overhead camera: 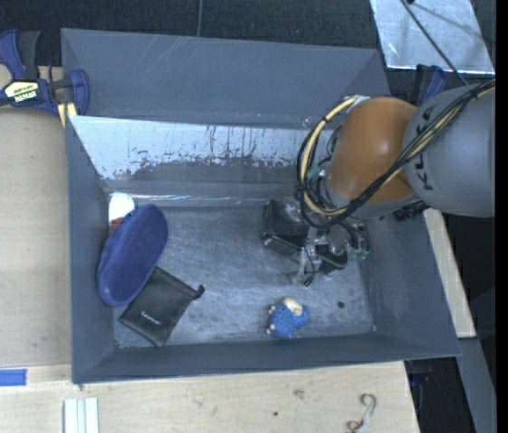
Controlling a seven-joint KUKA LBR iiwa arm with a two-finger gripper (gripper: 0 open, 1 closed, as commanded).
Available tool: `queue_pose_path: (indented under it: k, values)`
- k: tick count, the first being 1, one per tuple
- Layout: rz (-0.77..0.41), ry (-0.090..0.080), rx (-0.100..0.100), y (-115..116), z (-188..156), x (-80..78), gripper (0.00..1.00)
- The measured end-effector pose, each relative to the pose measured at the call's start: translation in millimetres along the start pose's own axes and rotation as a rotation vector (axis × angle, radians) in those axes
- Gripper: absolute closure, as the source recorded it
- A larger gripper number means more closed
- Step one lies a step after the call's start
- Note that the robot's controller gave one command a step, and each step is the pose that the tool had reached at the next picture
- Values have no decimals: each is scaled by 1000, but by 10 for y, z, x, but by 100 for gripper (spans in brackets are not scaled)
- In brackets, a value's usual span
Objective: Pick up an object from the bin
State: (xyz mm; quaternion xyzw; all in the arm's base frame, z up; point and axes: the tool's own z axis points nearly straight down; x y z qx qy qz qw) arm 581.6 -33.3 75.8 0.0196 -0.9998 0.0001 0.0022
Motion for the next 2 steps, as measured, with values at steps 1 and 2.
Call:
queue_pose_path:
  k: [1,2]
  values:
    - [0,-5,1,-3,-46,-12,100]
    - [-264,-8,1,20,-3197,-167,100]
